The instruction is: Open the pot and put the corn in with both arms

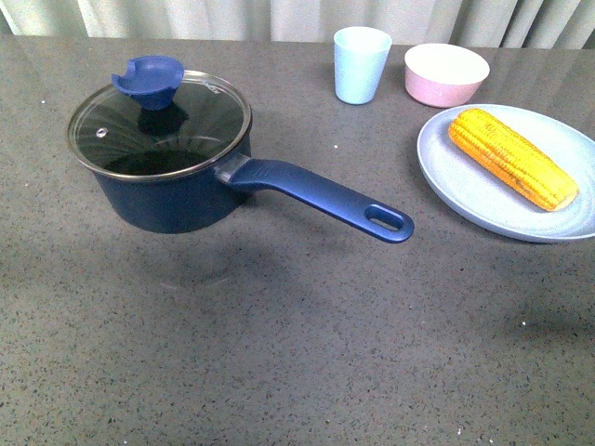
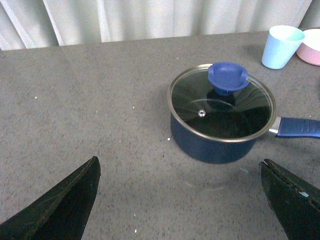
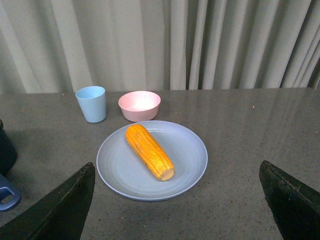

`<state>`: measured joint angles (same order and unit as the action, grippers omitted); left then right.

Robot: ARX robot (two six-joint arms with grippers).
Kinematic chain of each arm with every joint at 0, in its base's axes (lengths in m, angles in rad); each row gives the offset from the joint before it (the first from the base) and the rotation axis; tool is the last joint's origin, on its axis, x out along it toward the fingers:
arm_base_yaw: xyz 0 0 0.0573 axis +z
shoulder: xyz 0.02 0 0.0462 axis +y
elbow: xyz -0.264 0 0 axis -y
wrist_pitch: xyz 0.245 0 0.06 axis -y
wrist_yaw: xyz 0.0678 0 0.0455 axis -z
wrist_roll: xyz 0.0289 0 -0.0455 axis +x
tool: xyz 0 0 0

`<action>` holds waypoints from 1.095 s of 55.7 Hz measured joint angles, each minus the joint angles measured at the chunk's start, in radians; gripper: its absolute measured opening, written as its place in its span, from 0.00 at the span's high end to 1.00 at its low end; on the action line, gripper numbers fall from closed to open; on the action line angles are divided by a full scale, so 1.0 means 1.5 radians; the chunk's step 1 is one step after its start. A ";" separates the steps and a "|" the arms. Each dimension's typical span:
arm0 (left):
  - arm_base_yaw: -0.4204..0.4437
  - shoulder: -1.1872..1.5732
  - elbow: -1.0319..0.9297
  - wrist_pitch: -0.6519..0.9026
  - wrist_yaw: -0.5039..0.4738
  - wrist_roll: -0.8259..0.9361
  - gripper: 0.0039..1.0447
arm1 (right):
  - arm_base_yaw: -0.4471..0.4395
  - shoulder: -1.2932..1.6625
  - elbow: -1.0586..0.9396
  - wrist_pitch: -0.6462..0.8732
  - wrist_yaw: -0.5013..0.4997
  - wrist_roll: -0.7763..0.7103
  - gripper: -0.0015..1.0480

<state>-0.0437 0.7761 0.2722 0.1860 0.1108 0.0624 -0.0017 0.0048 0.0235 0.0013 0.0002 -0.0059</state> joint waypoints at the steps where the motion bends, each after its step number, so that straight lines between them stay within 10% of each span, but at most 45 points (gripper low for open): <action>1: -0.006 0.023 0.007 0.017 0.002 -0.002 0.08 | 0.000 0.000 0.000 0.000 0.000 0.000 0.09; 16: -0.080 0.362 0.121 0.227 -0.017 -0.040 0.08 | 0.000 0.000 0.000 0.000 0.000 0.000 0.09; 61: -0.156 0.653 0.293 0.309 -0.043 -0.057 0.08 | 0.000 0.000 0.000 0.000 0.000 0.000 0.09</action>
<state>-0.2771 1.7561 0.7124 0.6495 0.0467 -0.0235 -0.0017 0.0048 0.0235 0.0013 0.0002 -0.0059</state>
